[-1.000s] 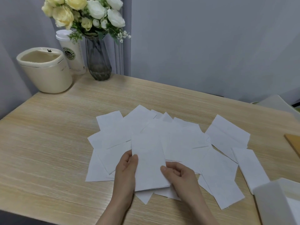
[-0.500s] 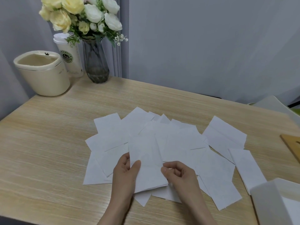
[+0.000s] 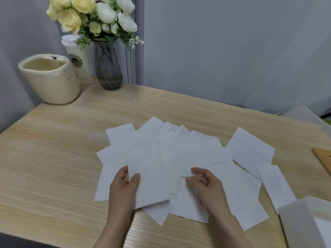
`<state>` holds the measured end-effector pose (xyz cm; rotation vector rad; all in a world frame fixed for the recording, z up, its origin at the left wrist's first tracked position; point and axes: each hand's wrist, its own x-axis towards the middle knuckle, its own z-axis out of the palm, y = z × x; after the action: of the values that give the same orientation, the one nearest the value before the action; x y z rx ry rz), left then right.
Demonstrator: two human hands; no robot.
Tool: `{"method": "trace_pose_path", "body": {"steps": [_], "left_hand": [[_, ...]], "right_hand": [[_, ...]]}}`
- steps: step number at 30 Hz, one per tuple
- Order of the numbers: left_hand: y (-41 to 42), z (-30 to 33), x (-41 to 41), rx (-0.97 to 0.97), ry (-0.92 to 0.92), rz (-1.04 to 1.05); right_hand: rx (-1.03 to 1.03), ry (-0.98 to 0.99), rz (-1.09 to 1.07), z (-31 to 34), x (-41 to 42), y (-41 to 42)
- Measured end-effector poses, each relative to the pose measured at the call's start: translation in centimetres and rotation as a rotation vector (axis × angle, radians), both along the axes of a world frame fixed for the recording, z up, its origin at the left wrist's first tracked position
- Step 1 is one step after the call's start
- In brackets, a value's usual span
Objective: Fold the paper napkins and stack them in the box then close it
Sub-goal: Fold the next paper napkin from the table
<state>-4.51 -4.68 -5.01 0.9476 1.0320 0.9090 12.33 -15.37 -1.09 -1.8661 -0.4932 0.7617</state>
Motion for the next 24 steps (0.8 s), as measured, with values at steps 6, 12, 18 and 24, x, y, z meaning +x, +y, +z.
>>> {"method": "trace_pose_path", "body": {"steps": [6, 12, 18, 24], "left_hand": [[0.2, -0.2, 0.0, -0.003, 0.006, -0.004], [0.1, -0.1, 0.0, -0.008, 0.009, -0.004], [0.1, 0.2, 0.0, -0.007, 0.009, -0.014], [-0.2, 0.4, 0.2, -0.015, -0.011, -0.003]], "right_hand": [[0.023, 0.083, 0.018, -0.3, -0.8, 0.9], [0.033, 0.104, 0.030, -0.6, -1.3, 1.7], [-0.059, -0.069, 0.038, -1.2, -1.3, 1.7], [-0.101, -0.140, 0.038, -1.2, 0.4, -0.1]]}}
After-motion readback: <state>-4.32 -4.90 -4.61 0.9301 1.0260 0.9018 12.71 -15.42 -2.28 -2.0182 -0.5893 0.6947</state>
